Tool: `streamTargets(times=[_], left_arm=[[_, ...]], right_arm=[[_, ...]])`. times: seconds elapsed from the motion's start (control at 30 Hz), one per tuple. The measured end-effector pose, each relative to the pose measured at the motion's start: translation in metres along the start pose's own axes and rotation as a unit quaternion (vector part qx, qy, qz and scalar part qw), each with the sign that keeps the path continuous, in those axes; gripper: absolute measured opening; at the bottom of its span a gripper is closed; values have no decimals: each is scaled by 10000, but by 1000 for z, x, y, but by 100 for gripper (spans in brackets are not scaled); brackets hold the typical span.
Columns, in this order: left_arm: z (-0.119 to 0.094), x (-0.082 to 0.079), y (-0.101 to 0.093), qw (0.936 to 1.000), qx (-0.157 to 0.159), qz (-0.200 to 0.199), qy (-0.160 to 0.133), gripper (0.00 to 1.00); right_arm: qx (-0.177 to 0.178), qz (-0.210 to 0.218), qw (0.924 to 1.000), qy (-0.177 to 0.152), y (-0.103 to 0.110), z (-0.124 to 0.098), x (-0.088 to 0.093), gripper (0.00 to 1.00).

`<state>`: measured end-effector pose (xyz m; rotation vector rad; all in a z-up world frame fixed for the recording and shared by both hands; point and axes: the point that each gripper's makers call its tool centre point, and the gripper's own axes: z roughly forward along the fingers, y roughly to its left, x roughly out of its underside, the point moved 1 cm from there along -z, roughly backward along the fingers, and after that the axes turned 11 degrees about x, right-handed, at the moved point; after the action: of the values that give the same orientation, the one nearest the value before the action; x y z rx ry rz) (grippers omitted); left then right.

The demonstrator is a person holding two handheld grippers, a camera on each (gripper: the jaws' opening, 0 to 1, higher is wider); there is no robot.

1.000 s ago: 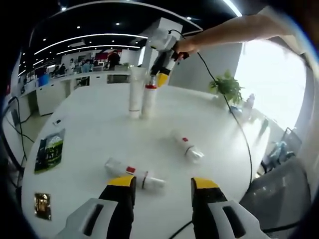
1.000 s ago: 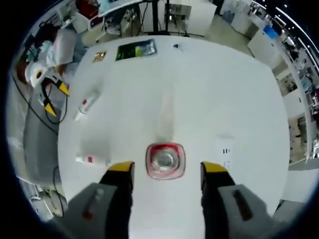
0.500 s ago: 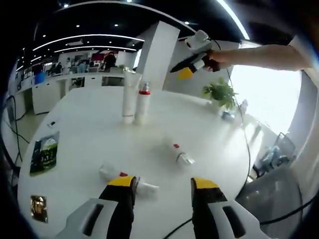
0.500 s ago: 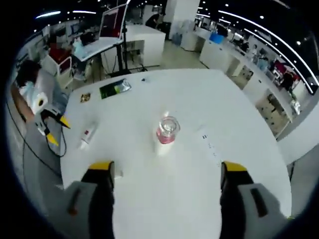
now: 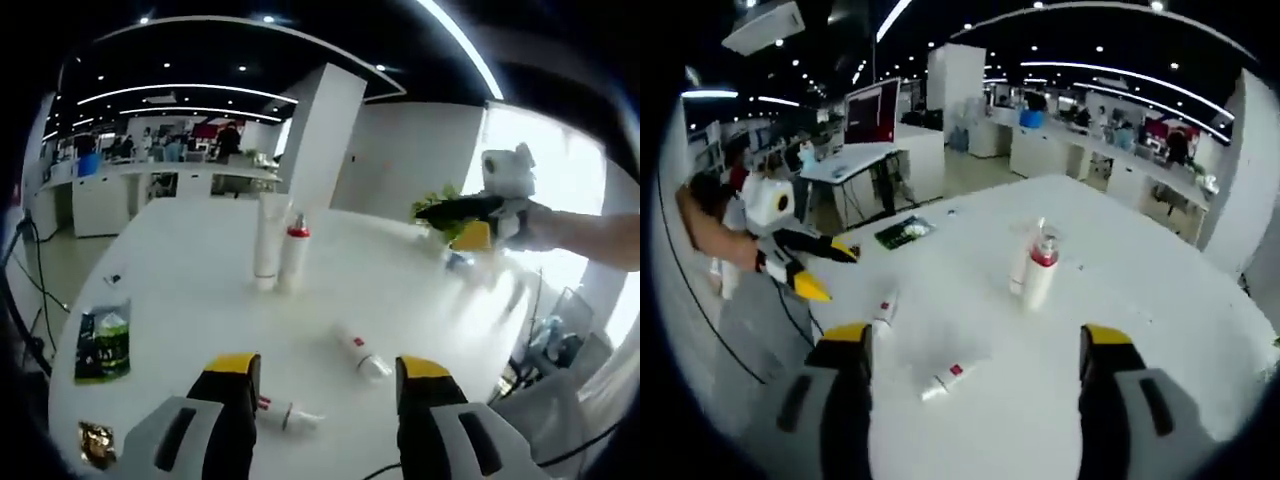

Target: Arrange the skincare products in the storage area until every visible bottle or jar stands upright without overlapping.

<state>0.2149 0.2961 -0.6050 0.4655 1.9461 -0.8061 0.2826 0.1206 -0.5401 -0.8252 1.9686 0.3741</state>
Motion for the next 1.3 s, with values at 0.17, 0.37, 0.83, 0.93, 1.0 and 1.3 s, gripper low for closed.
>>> streamTargets(times=[0.17, 0.37, 0.83, 0.93, 1.0, 1.3], left_arm=[[-6, -11, -12, 9996, 132, 104, -215, 63], [-10, -12, -18, 9993, 160, 299, -186, 73], [-49, -1, -4, 9989, -196, 172, -391, 77], [-52, 7, -2, 9991, -213, 87, -364, 76], [-52, 12, -1, 9993, -208, 49, -321, 76], [-43, 19, 2, 9995, -193, -62, -231, 72]], right_arm=[[105, 757, 9960, -457, 29, -12, -1, 86], [72, 1231, 9898, -714, 62, -22, 14, 85], [707, 1485, 9855, -424, 103, -24, 85, 85], [645, 1683, 9834, -219, 111, -21, 107, 81], [737, 1682, 9829, -124, 110, -20, 116, 79], [991, 690, 9924, 251, 116, -27, 123, 73]])
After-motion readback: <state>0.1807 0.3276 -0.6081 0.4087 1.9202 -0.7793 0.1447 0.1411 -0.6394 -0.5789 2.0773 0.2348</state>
